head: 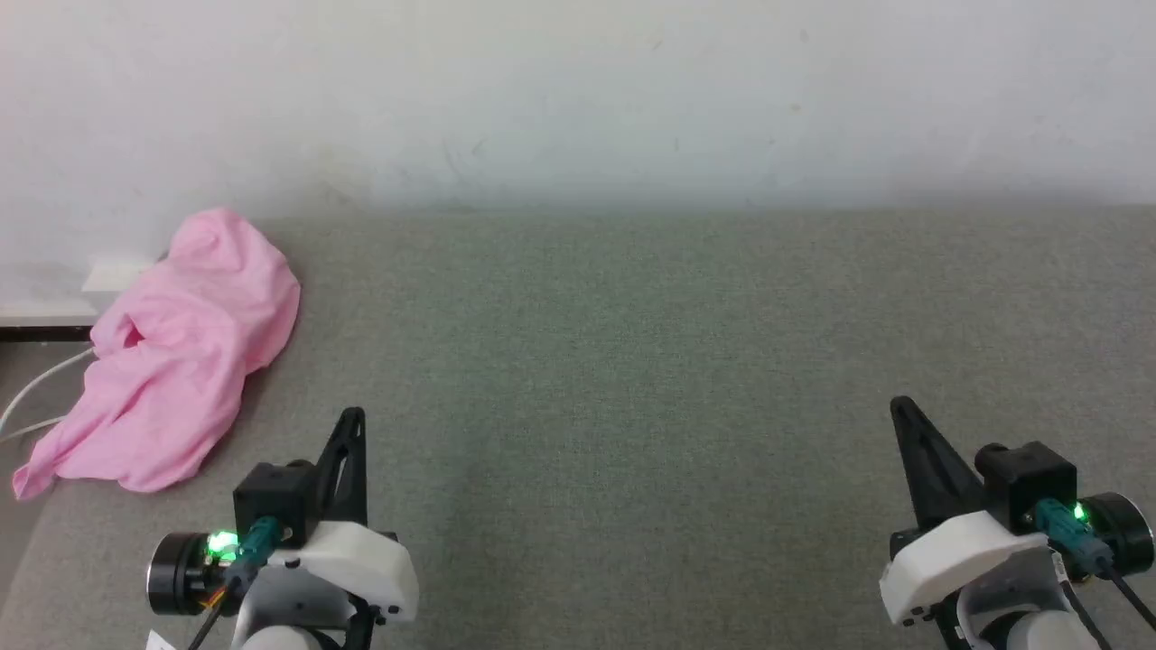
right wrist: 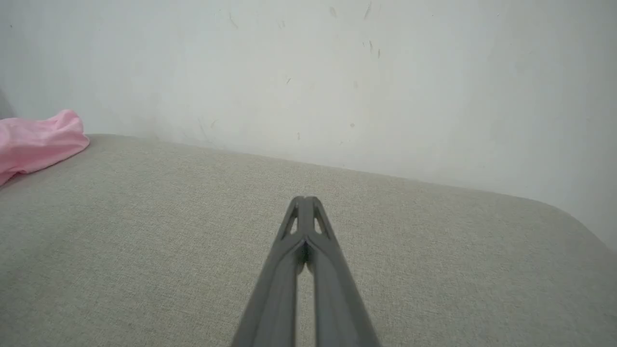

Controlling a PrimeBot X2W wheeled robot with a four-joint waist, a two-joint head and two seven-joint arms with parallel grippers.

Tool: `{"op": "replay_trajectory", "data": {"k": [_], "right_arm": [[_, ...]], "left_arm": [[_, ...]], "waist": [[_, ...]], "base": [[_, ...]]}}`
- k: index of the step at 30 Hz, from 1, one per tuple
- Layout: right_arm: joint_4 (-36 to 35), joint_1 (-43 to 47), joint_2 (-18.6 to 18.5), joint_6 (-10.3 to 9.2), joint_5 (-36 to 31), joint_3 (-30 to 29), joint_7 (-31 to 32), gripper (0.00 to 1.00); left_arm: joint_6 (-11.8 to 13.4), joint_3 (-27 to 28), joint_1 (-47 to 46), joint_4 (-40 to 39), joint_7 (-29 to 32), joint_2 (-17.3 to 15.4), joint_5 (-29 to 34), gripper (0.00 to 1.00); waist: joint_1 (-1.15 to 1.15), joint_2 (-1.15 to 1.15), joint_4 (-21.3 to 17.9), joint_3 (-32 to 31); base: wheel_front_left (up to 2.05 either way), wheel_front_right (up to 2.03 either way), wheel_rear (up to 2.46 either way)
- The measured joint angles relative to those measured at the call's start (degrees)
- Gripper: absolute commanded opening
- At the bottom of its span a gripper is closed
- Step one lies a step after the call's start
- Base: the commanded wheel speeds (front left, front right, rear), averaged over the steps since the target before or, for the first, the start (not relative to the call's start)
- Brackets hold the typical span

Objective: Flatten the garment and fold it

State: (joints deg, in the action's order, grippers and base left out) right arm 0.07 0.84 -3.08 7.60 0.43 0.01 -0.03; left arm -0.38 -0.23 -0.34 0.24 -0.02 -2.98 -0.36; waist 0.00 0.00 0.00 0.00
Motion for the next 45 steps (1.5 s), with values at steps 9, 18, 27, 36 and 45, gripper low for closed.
{"op": "replay_trajectory", "data": {"k": [9,18,27,36,45], "right_arm": [[0.0,0.0,0.0,0.0,0.0,0.0,0.0,0.0],[0.0,0.0,0.0,0.0,0.0,0.0,0.0,0.0],[0.0,0.0,0.0,0.0,0.0,0.01,0.0,0.0],[0.0,0.0,0.0,0.0,0.0,0.01,0.0,0.0],[0.0,0.0,0.0,0.0,0.0,0.0,0.0,0.0]], "left_arm": [[0.0,0.0,0.0,0.0,0.0,0.0,0.0,0.0],[0.0,0.0,0.0,0.0,0.0,0.0,0.0,0.0],[0.0,0.0,0.0,0.0,0.0,0.0,0.0,0.0],[0.0,0.0,0.0,0.0,0.0,0.0,0.0,0.0],[0.0,0.0,0.0,0.0,0.0,0.0,0.0,0.0]], "waist": [[0.0,0.0,0.0,0.0],[0.0,0.0,0.0,0.0],[0.0,0.0,0.0,0.0],[0.0,0.0,0.0,0.0],[0.0,0.0,0.0,0.0]], "base": [[0.0,0.0,0.0],[0.0,0.0,0.0],[0.0,0.0,0.0],[0.0,0.0,0.0],[0.0,0.0,0.0]]}}
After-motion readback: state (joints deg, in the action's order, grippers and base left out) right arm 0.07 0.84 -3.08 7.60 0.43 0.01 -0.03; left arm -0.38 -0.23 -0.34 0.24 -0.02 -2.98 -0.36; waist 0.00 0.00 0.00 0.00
